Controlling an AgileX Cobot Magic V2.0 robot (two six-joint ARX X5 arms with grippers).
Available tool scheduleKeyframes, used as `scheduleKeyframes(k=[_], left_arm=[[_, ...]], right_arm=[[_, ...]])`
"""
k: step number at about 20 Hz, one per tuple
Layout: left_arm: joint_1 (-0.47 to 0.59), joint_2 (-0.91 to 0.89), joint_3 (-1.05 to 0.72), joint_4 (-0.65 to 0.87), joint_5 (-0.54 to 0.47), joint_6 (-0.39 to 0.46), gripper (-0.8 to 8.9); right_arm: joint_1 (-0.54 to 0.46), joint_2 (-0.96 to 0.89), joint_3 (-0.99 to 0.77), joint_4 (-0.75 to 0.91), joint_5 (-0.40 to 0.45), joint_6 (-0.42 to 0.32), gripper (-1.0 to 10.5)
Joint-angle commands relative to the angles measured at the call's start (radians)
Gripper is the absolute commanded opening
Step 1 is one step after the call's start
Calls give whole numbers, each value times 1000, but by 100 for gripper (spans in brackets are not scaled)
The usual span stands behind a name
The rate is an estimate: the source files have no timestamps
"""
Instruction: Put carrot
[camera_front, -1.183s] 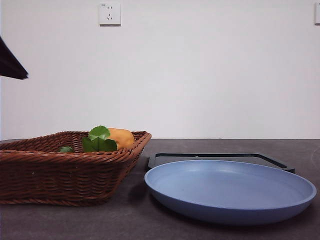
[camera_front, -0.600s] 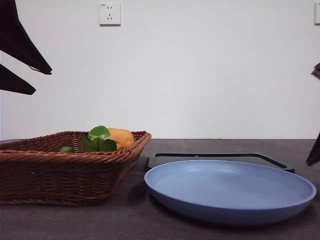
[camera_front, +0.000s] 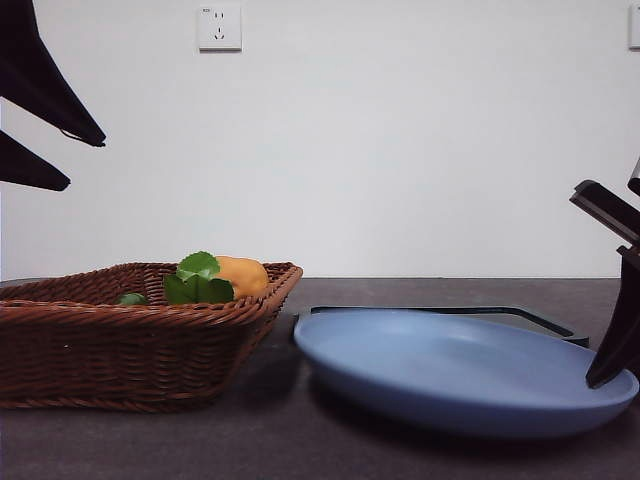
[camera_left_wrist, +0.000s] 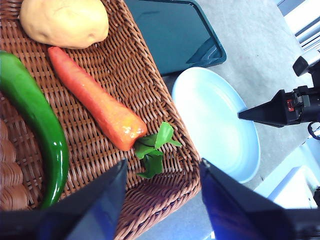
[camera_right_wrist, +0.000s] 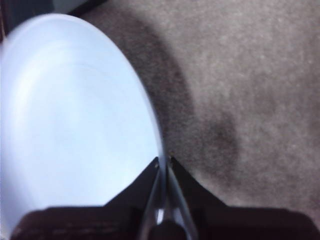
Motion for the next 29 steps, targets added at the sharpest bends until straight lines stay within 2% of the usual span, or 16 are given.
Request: scheduleKeyframes(k=[1,3,5,8,13,15,21,24,29], left_arm=[[-6,5,8,29,16,-43,354],[-11,5,8,72,65,-79,366],[-37,5,8,116,34,-124,365],[-113,60,55,116,-85,-131,362],[-227,291,257,-74,-341,-70,362],[-244,406,340,-150,-392,-68,361],[-261,690,500,-182,-399,-73,361],[-261,790,524,-200,-418,-78,361],[-269,838,524,-193,-425,-69,347]], right_arm=[[3,-5,13,14,-8,28,5],[3,-42,13,9,-10,29,5],[3,-99,13,-17,-9,33,5],[3,-195,13,-74,-6,32,5],[2,-327,13,-92,-1,31,5],[2,-357,13,-93,-2,31,5],[2,-393,13,-93,-2,31,5],[2,-393,13,-93,-2,27,5],[2,-393,13,-92,-1,25,5]])
